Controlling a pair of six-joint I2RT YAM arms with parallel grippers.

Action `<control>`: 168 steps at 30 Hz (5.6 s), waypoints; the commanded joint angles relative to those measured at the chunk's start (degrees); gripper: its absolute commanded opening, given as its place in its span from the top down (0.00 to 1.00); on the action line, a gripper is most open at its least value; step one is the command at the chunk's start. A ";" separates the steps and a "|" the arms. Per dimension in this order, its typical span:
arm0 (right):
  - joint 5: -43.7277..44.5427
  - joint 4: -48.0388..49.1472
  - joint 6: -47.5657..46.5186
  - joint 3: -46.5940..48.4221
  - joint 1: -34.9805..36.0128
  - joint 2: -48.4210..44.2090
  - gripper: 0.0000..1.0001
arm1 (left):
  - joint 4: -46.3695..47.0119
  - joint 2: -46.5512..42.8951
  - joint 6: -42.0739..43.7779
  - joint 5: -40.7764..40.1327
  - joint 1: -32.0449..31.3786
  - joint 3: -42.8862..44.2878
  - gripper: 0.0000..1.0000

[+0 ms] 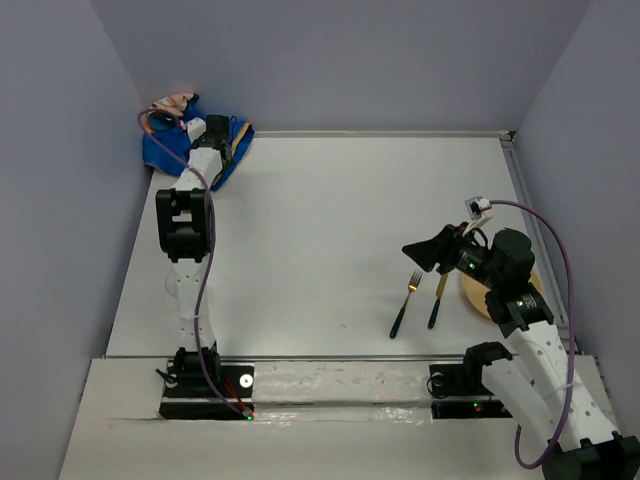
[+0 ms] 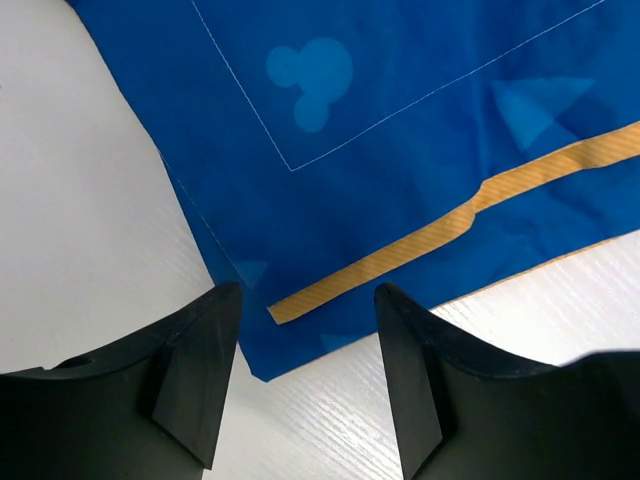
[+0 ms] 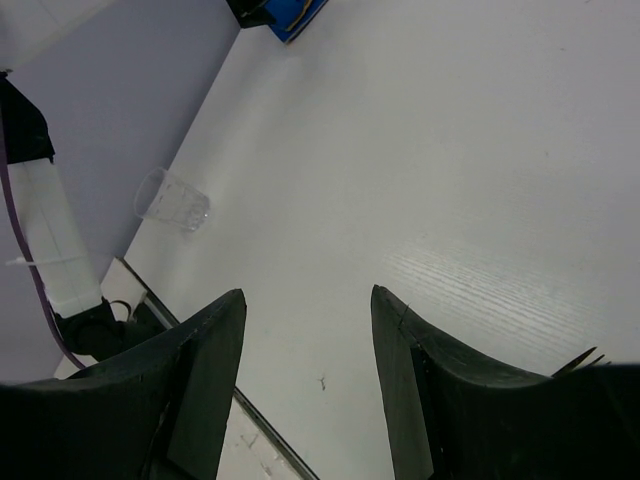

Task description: Set the dinner table for one person

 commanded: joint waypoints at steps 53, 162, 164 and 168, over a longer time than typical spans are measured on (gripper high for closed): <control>16.13 11.74 1.18 2.62 1.60 23.51 0.32 | 31.94 -31.65 -3.48 9.04 -20.18 -38.36 0.04; 26.69 1.99 -3.92 25.41 -5.42 36.57 0.53 | 42.40 -32.46 17.97 10.80 -60.24 -51.47 0.67; 26.60 1.99 -3.83 23.81 -5.42 34.62 0.53 | 42.31 -31.22 19.91 10.54 -61.03 -50.15 0.64; 25.99 1.99 -4.09 21.35 -5.42 32.15 0.53 | 41.08 -27.53 21.58 12.20 -61.74 -47.86 0.58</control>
